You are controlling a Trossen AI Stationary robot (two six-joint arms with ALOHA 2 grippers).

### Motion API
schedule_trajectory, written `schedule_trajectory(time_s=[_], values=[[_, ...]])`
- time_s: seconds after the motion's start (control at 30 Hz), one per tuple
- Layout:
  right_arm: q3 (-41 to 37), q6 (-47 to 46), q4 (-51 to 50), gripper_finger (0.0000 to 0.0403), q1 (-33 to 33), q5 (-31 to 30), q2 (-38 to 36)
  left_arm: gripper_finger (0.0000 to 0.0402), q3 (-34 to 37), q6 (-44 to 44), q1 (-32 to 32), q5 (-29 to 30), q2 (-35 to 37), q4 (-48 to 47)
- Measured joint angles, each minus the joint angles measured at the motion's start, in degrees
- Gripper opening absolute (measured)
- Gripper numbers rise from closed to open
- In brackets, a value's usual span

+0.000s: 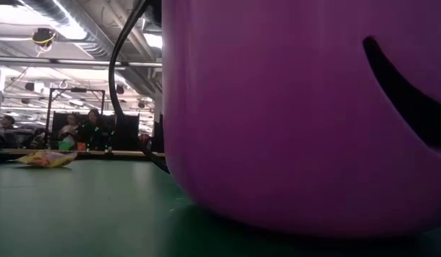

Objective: Sort candy
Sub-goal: Put the red candy into the black bucket

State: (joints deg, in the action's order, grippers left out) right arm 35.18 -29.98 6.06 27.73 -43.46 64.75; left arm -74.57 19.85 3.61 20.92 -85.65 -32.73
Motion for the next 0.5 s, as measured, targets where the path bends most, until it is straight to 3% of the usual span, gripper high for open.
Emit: schedule_trajectory(time_s=[0.1, 0.23, 0.5], values=[[0.00, -0.02, 0.08, 0.0243, 0.00, -0.08, 0.00, 0.0032, 0.31, -0.17, 5.95, -9.16, -0.94, 6.11], [0.00, -0.02, 0.05, 0.0243, 0.00, -0.07, 0.00, 0.0044, 0.42, -1.59, 11.22, -14.55, -3.89, 8.51], [0.00, 0.13, -0.14, 0.0243, 0.00, -0.05, 0.00, 0.0128, 0.53, -2.29, 13.43, -16.06, -6.59, 6.16]])
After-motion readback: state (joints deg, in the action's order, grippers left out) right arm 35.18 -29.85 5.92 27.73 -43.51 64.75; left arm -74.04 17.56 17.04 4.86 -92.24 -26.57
